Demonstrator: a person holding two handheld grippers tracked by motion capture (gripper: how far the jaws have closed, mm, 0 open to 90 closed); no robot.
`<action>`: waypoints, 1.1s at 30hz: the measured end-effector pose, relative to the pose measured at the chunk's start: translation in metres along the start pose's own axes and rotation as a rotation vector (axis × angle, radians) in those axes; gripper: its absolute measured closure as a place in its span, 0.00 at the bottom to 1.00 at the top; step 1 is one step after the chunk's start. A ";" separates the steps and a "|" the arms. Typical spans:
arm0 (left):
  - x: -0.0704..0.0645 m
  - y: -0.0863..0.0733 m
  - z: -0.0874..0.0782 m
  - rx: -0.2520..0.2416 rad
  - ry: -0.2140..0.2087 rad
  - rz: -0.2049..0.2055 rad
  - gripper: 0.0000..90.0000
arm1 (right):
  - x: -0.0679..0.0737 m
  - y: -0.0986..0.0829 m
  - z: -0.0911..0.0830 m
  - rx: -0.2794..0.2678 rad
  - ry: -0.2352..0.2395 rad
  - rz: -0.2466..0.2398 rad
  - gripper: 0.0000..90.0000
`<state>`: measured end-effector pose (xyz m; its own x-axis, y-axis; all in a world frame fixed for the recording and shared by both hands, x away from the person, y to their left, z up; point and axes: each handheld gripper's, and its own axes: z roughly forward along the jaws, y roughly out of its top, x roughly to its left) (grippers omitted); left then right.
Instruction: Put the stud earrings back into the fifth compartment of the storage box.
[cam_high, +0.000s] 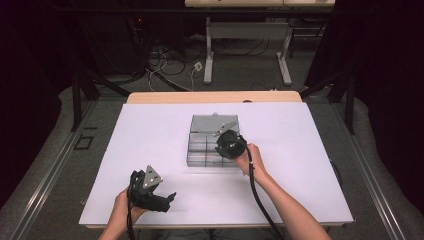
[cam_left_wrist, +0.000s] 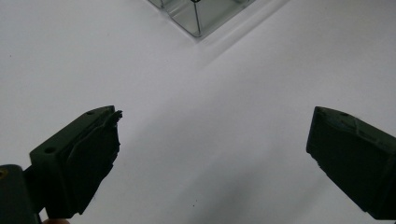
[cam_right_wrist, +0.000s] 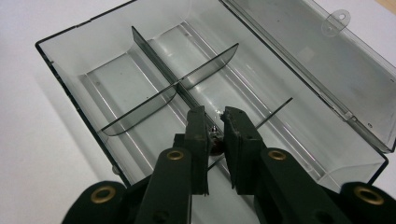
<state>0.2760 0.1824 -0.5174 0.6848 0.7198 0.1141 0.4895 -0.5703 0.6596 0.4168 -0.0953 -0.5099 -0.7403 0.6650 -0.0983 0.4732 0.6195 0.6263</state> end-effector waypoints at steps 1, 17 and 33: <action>0.000 0.000 0.000 -0.002 0.002 0.000 0.03 | 0.000 0.000 0.001 0.001 -0.002 -0.005 0.89; 0.000 0.000 0.000 -0.003 0.004 0.002 0.03 | 0.001 -0.002 0.006 0.010 -0.009 -0.001 0.89; 0.000 0.000 0.000 -0.003 0.000 0.000 0.04 | -0.003 -0.007 -0.011 -0.032 0.002 0.005 0.60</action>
<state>0.2756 0.1821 -0.5174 0.6849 0.7197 0.1138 0.4878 -0.5689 0.6621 0.4104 -0.1065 -0.5060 -0.7389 0.6673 -0.0935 0.4615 0.6022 0.6515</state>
